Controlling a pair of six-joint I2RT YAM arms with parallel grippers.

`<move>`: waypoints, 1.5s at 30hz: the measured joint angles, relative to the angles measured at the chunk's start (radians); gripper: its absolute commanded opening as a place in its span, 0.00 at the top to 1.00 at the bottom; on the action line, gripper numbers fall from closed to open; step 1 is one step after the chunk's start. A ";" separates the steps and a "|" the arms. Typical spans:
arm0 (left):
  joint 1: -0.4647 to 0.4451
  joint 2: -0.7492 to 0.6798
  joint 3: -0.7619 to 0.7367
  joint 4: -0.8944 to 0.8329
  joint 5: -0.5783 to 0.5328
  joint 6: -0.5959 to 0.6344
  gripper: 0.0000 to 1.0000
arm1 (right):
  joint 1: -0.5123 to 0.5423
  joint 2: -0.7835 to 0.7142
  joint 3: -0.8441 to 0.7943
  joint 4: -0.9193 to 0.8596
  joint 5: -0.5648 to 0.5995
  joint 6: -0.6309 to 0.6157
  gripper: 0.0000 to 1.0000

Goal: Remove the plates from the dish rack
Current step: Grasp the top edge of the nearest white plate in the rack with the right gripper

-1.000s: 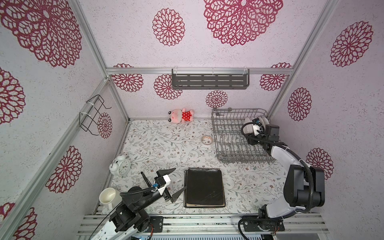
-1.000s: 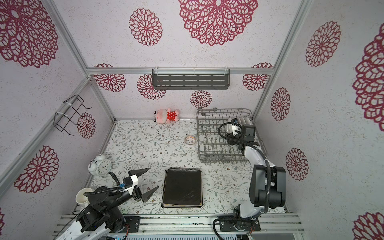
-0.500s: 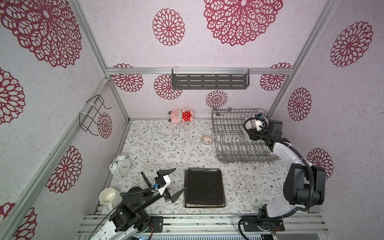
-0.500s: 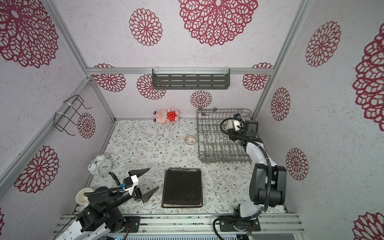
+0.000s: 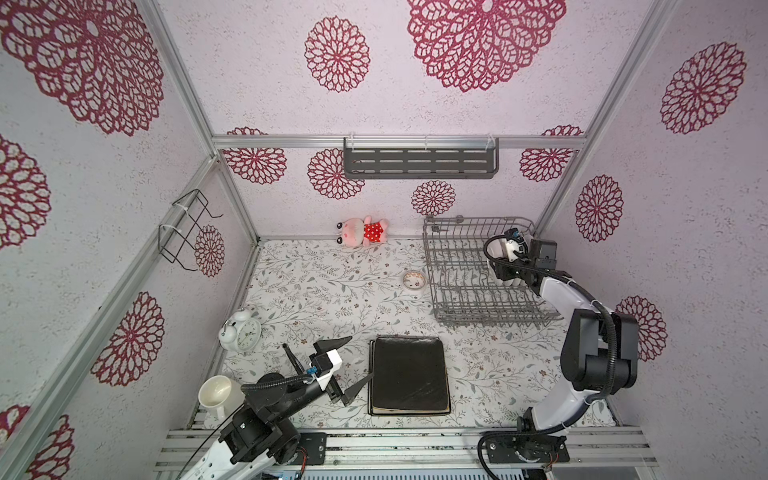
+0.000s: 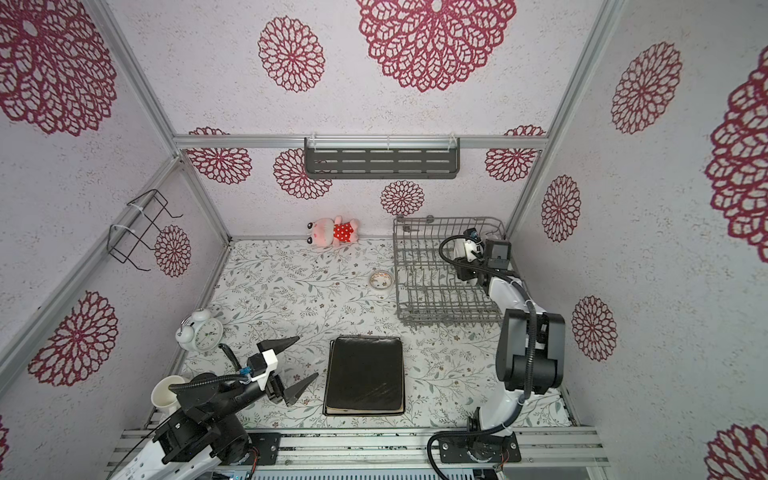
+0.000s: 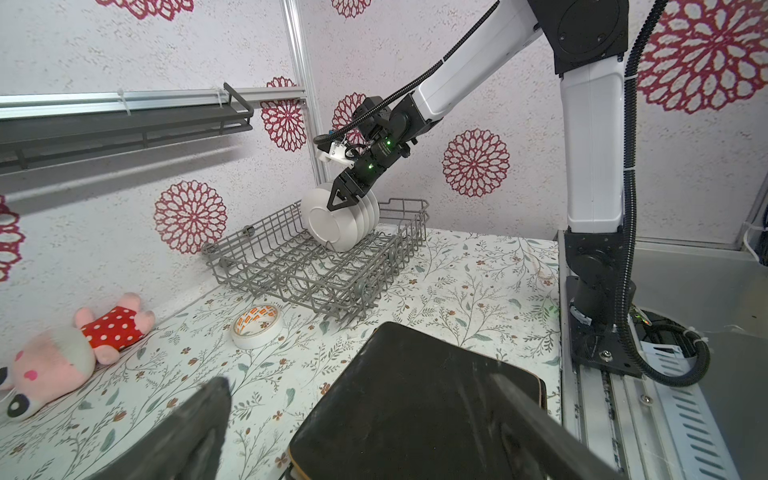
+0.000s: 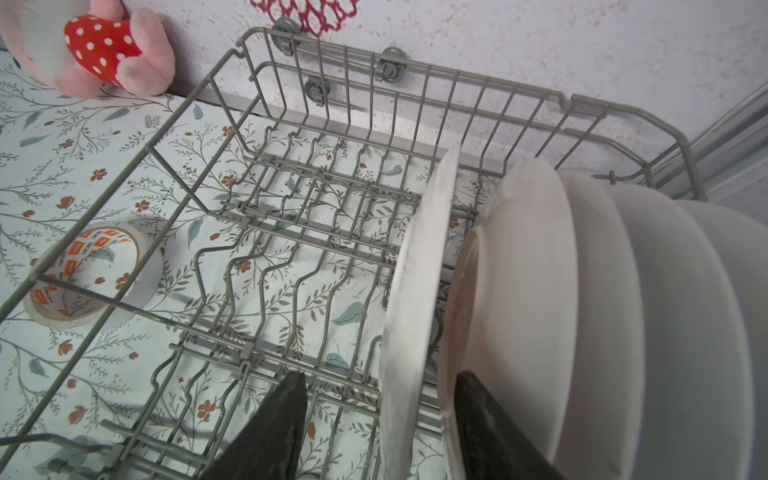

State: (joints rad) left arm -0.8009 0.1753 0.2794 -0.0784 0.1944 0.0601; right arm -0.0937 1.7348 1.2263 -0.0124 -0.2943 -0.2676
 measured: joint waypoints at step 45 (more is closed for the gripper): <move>0.000 0.005 -0.001 0.011 -0.001 0.014 0.03 | -0.005 0.077 0.015 0.000 -0.050 0.015 0.96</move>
State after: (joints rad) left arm -0.8009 0.1802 0.2783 -0.0673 0.1936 0.0746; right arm -0.0986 1.8118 1.2415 -0.0128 -0.3447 -0.2527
